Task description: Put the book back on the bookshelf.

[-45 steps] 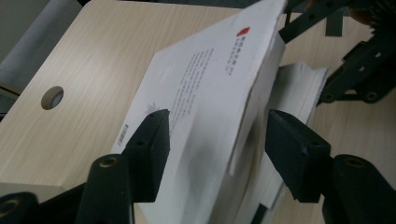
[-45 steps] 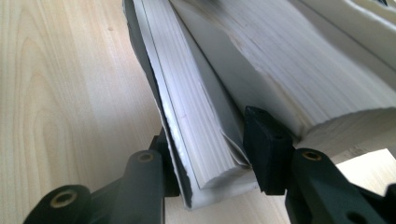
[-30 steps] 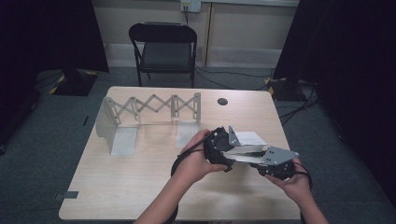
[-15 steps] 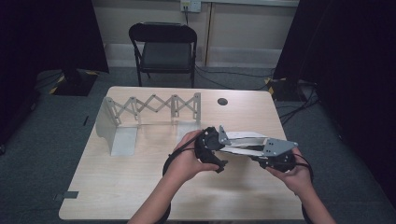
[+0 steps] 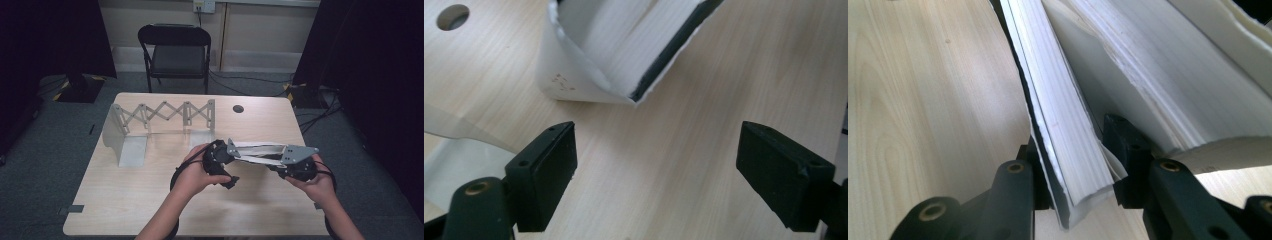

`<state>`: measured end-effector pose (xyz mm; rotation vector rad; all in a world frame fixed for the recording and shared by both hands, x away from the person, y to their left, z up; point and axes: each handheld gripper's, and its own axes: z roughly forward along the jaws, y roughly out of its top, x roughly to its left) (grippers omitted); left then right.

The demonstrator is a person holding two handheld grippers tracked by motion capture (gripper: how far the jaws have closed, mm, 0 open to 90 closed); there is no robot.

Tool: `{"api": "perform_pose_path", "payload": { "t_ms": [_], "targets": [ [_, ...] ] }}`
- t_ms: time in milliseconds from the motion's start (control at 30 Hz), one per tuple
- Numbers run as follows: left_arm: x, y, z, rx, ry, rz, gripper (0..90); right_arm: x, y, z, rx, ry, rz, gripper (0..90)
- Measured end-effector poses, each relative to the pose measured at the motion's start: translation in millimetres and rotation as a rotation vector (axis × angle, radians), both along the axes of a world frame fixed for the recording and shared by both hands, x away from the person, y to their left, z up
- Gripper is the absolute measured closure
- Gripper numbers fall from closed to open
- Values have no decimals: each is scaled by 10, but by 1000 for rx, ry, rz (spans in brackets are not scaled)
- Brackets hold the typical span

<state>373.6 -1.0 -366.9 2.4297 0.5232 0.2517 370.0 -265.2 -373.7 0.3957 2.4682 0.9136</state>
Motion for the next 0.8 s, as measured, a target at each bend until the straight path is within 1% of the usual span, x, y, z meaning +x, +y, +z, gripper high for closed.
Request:
{"api": "perform_pose_path", "payload": {
  "t_ms": [100,133,167,233,300,367,400,433,500,533,567,700,800],
  "targets": [
    [0,17,-52,-17,17,6,159,-6,-14,34,2,16,-1,677],
    [1,23,-73,-17,28,5,160,-13,-17,50,0,20,0,680],
    [2,28,-91,-8,33,-3,161,-18,-21,62,4,25,-1,682],
    [-2,33,-128,-3,31,1,163,-23,-29,83,3,30,0,686],
    [0,48,-153,-8,35,3,166,-34,-32,98,4,36,0,689],
    [5,68,-177,-2,42,5,170,-48,-30,106,7,36,4,693],
    [7,75,-192,-7,51,15,174,-55,-27,111,6,38,1,693],
    [15,85,-201,2,51,12,176,-60,-24,114,5,39,-1,694],
    [15,94,-226,-12,51,13,181,-67,-17,119,5,42,-1,695],
    [13,99,-238,-19,61,12,184,-68,-14,122,4,42,1,695],
    [15,107,-249,-13,60,3,185,-73,-10,131,2,46,-1,697],
    [13,141,-311,-17,63,8,185,-100,11,172,-3,61,-2,704],
    [5,169,-351,-12,63,0,186,-114,19,190,-8,71,-4,705]
  ]
}}
